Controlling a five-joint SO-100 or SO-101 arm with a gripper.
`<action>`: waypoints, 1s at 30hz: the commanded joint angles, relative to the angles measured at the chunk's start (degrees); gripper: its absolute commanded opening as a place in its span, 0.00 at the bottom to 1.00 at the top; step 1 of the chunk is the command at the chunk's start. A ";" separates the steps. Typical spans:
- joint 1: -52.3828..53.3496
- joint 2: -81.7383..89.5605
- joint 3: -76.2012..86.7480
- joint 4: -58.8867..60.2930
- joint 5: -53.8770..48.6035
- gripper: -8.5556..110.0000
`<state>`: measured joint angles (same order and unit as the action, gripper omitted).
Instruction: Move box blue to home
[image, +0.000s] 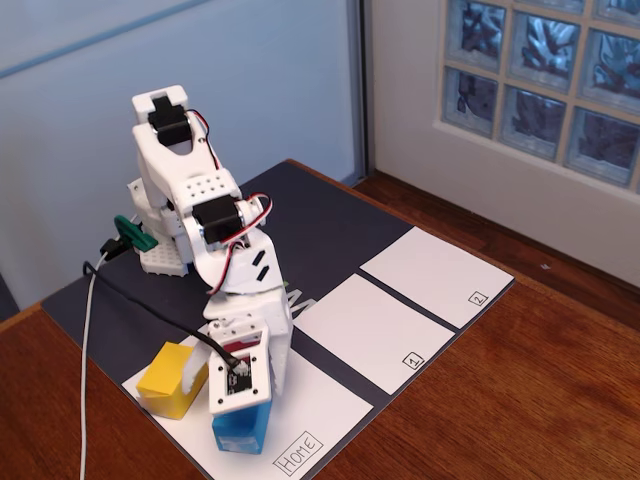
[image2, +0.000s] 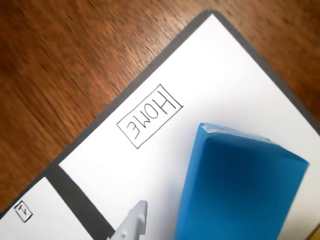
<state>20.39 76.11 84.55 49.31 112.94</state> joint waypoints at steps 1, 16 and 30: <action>-0.35 5.89 -0.44 0.26 -1.14 0.54; -3.87 17.31 0.70 3.69 -1.93 0.48; -11.87 34.28 16.61 3.60 -2.11 0.24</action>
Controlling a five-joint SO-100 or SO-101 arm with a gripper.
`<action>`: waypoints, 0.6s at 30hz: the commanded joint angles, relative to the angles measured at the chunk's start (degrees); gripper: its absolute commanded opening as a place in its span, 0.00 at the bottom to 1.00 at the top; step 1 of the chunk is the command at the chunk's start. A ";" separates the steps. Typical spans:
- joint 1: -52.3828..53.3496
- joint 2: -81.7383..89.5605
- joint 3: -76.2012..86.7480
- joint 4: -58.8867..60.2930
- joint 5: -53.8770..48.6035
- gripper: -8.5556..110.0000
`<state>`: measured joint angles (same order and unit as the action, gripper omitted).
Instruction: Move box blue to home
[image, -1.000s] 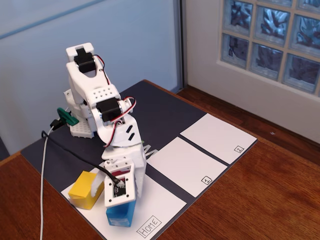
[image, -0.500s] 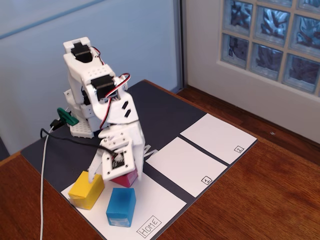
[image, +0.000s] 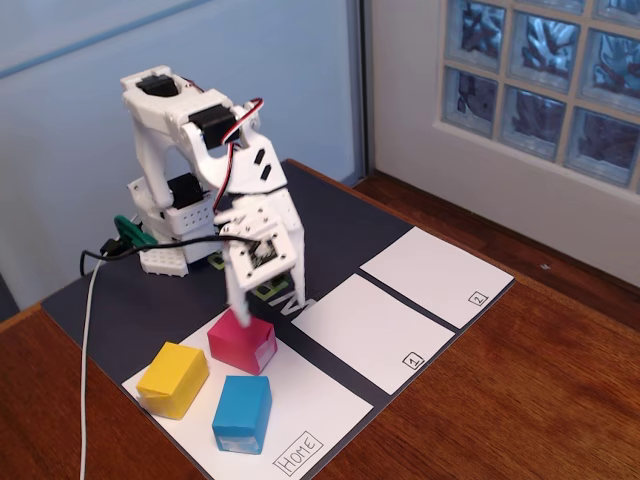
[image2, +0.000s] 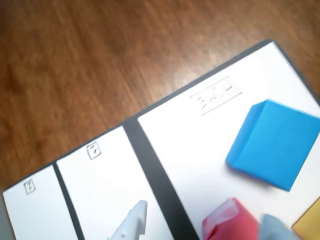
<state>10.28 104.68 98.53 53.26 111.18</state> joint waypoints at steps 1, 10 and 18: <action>-2.37 7.21 4.39 -0.35 -0.35 0.22; -8.35 18.46 17.31 -0.44 -1.76 0.07; -12.57 29.27 28.56 0.53 -12.92 0.07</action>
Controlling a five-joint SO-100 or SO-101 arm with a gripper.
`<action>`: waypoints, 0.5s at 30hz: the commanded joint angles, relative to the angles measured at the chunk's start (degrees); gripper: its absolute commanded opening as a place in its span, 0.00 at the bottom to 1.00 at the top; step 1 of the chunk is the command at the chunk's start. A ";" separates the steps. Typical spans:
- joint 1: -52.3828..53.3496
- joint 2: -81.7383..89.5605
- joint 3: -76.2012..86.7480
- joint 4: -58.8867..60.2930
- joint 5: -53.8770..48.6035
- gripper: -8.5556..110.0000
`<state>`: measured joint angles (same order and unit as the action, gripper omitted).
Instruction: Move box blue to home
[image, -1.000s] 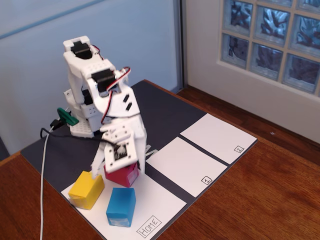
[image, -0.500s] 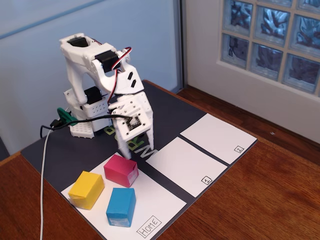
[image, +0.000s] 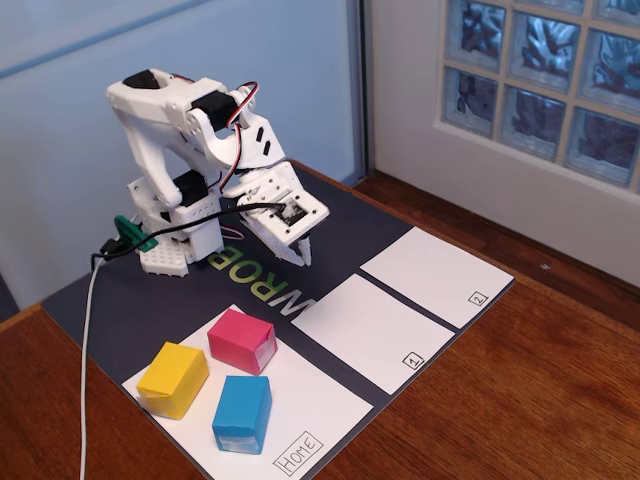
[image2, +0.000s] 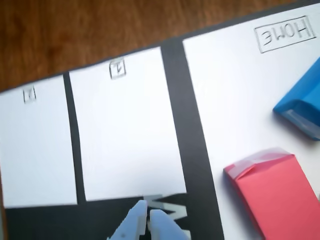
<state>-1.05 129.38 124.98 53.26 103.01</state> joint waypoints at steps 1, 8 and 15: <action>-1.58 6.06 3.34 1.32 -6.94 0.07; -3.78 14.41 10.46 6.15 -16.00 0.07; -3.60 28.04 23.03 6.86 -17.67 0.07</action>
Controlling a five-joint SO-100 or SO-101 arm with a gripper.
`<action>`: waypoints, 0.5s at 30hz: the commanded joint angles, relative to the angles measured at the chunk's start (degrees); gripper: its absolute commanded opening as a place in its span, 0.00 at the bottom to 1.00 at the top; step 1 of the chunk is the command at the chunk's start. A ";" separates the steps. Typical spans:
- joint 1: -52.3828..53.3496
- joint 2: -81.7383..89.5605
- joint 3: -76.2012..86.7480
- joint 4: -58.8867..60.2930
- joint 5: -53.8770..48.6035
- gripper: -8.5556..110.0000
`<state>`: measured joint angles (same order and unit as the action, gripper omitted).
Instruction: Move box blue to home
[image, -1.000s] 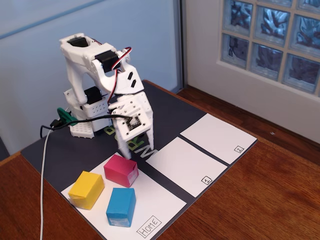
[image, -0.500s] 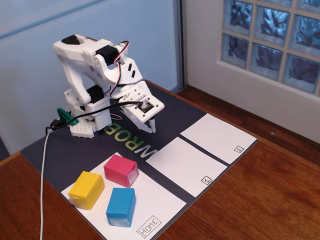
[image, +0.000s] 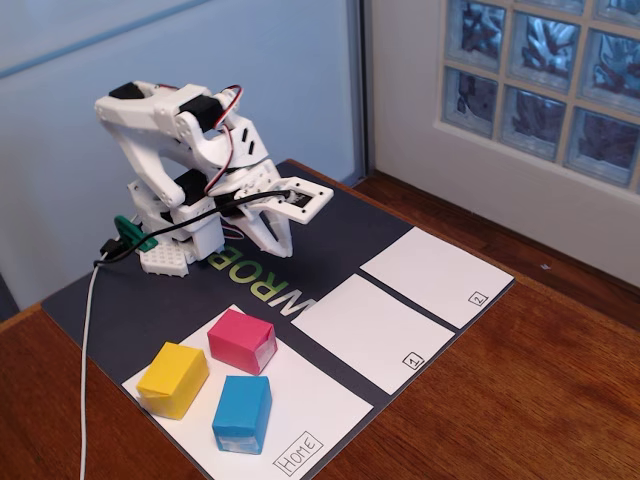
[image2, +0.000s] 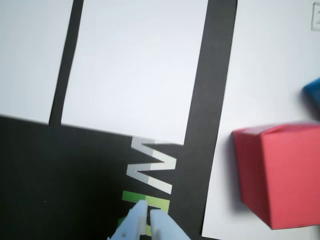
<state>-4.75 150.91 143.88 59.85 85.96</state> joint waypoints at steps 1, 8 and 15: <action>0.35 9.14 6.33 0.35 -0.62 0.07; 0.62 22.06 19.51 0.70 2.46 0.07; 3.25 30.41 27.95 2.29 3.69 0.07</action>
<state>-3.08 178.15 169.98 61.44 90.00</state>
